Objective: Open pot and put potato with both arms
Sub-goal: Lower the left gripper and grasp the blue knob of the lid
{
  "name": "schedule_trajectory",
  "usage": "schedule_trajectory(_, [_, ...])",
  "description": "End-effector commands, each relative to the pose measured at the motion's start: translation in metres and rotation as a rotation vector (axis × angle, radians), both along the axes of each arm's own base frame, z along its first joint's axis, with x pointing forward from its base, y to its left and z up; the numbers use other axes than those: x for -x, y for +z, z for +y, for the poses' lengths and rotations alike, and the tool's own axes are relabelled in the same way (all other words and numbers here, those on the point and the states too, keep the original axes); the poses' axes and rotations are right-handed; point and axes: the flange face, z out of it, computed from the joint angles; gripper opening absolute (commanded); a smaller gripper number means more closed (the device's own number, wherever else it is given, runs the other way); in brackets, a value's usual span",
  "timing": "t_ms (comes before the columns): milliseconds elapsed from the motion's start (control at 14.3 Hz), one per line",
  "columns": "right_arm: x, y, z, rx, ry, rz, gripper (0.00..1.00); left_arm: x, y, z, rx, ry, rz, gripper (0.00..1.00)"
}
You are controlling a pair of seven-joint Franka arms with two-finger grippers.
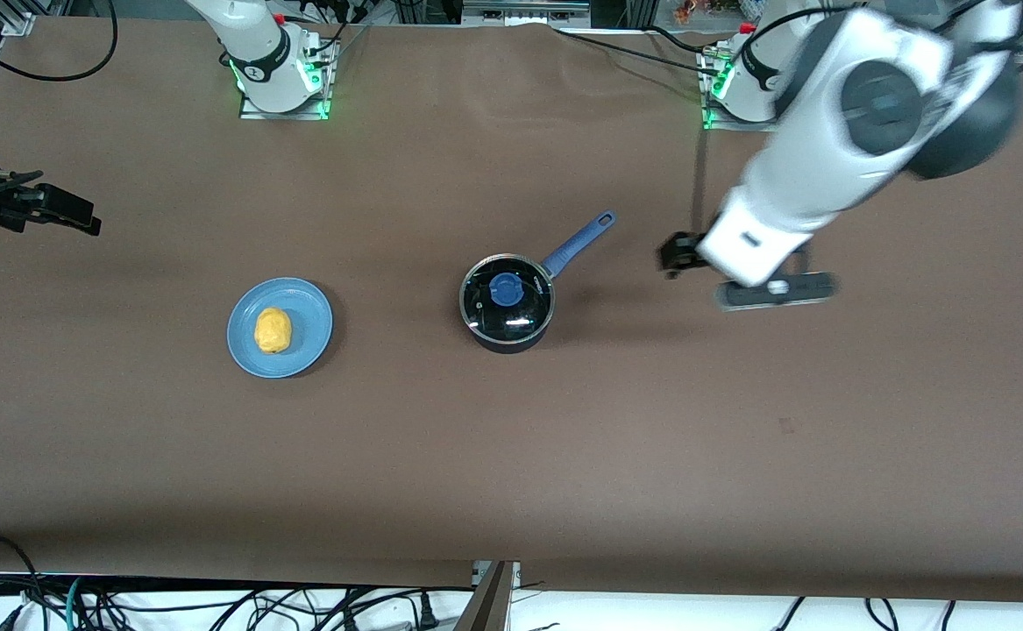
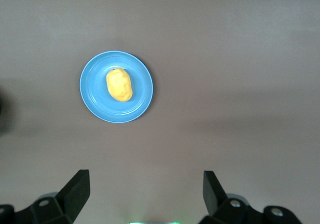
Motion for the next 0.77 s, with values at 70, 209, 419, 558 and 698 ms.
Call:
schedule_trajectory(70, [0.001, 0.000, 0.002, -0.005, 0.011, 0.017, 1.00, 0.000, -0.070, -0.100, 0.038, 0.092, -0.043, 1.00])
schedule_trajectory(209, [0.001, -0.001, 0.001, -0.007, 0.008, 0.020, 1.00, 0.004, -0.097, -0.135, 0.025, 0.125, -0.067, 1.00])
schedule_trajectory(419, [0.001, -0.003, 0.001, -0.005, 0.010, 0.026, 1.00, 0.016, -0.131, -0.174, -0.030, 0.045, -0.094, 1.00])
schedule_trajectory(558, [0.002, -0.002, 0.001, -0.005, 0.010, 0.026, 1.00, 0.023, -0.147, -0.191, -0.049, 0.007, -0.110, 1.00])
schedule_trajectory(698, [0.003, -0.003, 0.001, -0.007, 0.009, 0.034, 1.00, 0.031, -0.161, -0.204, -0.051, -0.015, -0.113, 1.00])
